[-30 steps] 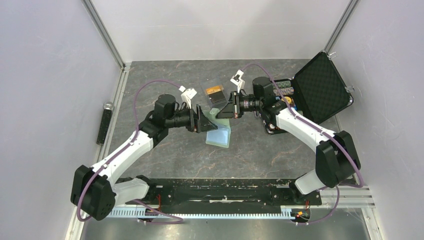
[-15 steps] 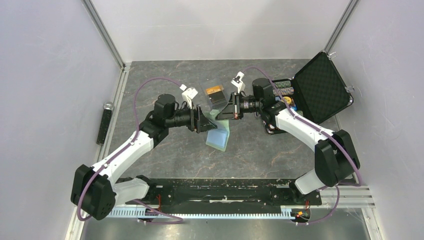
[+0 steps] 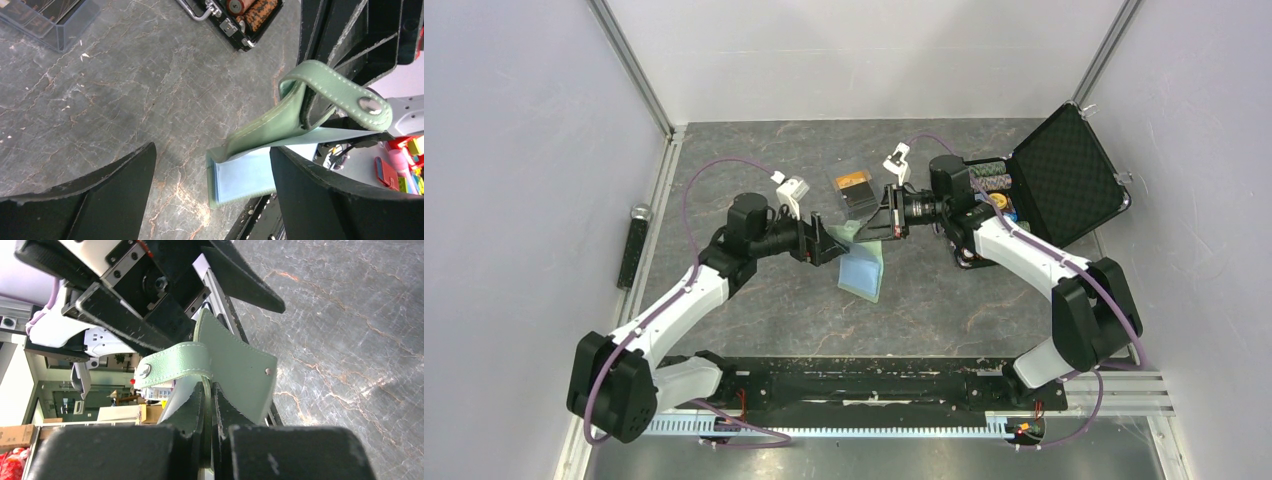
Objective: Put the credit cards into the card holder
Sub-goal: Open the card holder at the center of the board.
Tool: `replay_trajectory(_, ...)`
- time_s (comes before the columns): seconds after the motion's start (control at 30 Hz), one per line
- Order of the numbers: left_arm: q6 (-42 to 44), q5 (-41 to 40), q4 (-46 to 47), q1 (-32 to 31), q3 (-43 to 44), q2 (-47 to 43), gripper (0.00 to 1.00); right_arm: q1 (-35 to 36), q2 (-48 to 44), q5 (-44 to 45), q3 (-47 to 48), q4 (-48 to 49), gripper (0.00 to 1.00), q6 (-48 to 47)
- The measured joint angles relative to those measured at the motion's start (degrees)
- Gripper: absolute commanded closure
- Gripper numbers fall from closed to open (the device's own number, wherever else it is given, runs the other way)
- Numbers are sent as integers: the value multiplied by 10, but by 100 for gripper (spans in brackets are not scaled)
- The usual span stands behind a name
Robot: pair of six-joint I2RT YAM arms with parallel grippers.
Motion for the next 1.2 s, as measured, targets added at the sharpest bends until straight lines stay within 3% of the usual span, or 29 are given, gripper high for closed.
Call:
replay_trajectory(0.13, -4, 67, 52, 37, -23, 0, 22, 0, 3, -15, 0, 18, 100, 3)
replay_trajectory(0.4, -26, 167, 111, 58, -26, 22, 31, 0, 23, -53, 1, 47, 100, 21)
replay_trajectory(0.57, -54, 198, 123, 58, -23, 36, 56, 0, 31, -61, 0, 47, 100, 24)
replay_trajectory(0.7, -69, 226, 124, 59, -11, 44, 96, -1, 32, -56, 0, 51, 99, 23)
replay_trajectory(0.93, -78, 238, 113, 63, -2, 48, 98, -8, 31, -24, 5, 19, 65, -7)
replay_trajectory(1.2, -67, 193, 21, 68, 31, 37, 98, -65, -4, 37, 37, -159, 35, -138)
